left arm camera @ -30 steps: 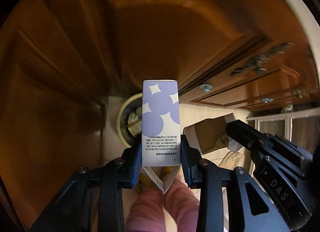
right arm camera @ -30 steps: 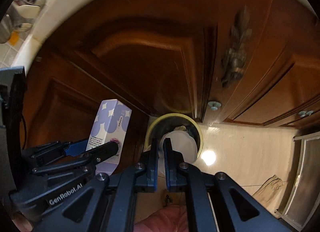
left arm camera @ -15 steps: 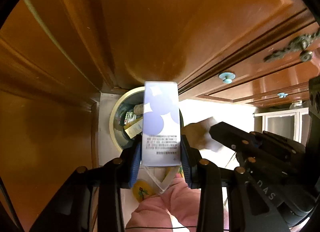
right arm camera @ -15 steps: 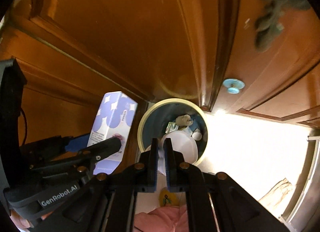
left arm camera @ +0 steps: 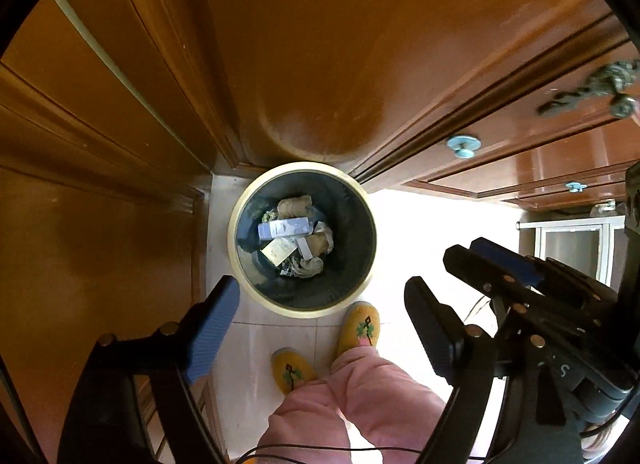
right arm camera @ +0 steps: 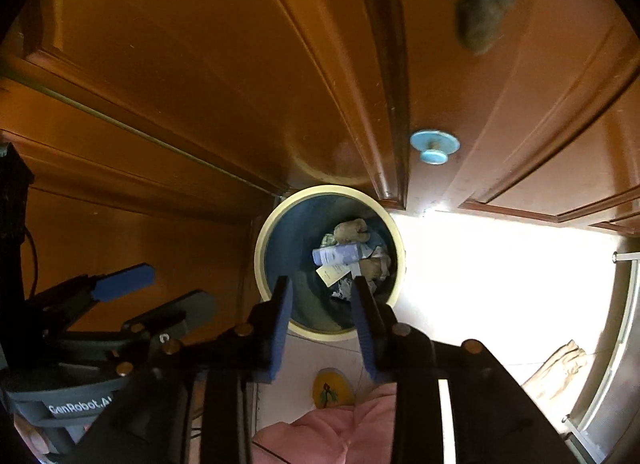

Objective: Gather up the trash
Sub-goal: 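Raise both tools back up to the counter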

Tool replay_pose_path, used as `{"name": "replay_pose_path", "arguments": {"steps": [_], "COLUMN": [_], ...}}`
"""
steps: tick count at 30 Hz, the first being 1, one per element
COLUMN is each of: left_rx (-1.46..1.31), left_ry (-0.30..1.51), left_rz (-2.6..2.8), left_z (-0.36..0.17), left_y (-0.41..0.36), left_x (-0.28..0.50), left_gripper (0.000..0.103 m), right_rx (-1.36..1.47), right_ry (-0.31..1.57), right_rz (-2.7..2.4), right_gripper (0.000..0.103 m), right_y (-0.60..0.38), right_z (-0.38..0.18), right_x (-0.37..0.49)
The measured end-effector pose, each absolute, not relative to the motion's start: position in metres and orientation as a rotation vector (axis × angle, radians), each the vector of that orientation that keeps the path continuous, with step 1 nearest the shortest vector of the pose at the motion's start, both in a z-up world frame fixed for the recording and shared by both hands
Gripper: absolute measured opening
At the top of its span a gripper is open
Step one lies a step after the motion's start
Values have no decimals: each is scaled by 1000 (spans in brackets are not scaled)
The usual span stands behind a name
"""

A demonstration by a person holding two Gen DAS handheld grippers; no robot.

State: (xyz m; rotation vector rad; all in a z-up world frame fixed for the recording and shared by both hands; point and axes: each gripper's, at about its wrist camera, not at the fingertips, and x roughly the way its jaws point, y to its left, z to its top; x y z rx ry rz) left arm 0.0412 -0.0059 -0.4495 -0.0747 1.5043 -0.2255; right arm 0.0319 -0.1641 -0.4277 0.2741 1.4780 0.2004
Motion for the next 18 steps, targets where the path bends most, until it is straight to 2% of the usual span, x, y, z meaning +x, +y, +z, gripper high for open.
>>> {"name": "replay_pose_path", "arguments": {"steps": [7, 18], "left_rx": [-12, 95], "left_ry": [1491, 1364], "left_rz": [-245, -343], "left_z": [-387, -237], "left_y": [-15, -27], "left_x": [33, 18], "left_gripper": [83, 83], "right_rx": [261, 280], "right_ry": [1469, 1386], "right_rz": [173, 136], "right_gripper": [31, 31], "right_y": [-172, -180], "right_z": [-369, -242], "right_x": [22, 4]}}
